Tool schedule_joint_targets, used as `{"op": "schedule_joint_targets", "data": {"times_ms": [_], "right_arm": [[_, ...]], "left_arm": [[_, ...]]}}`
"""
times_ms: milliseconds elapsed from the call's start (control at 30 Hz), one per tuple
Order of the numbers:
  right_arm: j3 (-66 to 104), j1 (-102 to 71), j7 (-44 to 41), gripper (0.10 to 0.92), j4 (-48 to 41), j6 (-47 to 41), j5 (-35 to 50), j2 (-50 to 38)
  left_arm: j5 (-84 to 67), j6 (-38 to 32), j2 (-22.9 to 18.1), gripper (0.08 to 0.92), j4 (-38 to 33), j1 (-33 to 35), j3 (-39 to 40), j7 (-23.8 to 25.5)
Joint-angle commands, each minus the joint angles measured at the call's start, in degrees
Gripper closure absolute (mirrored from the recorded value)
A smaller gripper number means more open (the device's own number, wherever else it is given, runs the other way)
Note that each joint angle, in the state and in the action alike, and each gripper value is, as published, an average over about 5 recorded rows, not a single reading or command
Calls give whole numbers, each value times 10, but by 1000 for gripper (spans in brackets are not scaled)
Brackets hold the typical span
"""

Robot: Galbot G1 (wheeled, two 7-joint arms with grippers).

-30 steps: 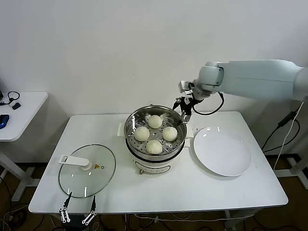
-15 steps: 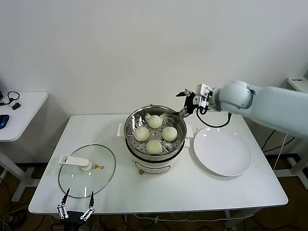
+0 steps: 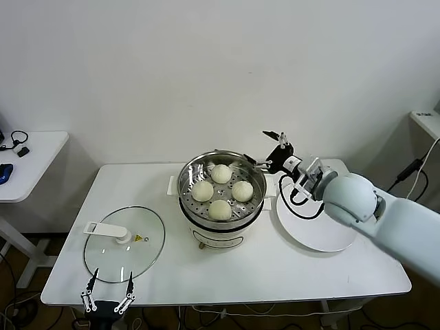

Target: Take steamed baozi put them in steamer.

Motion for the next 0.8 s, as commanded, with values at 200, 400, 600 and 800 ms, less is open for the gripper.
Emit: {"op": "schedule_joint_targets", "data": {"times_ms": [200, 400, 600, 800], "right_arm": [[568, -620, -17, 203, 68, 228, -235, 320], [571, -705, -42, 203, 62, 315, -290, 444], [555, -763, -29, 203, 42, 407, -307, 499], [500, -817, -11, 203, 18, 467, -305, 488]], "left_arm": [[-14, -7, -17, 177, 1, -3, 7, -5], [-32, -2, -14, 177, -1, -7, 11, -8], [-33, -2, -10, 177, 4, -11, 12, -8], [-32, -3, -8, 177, 5, -12, 15, -8]]}}
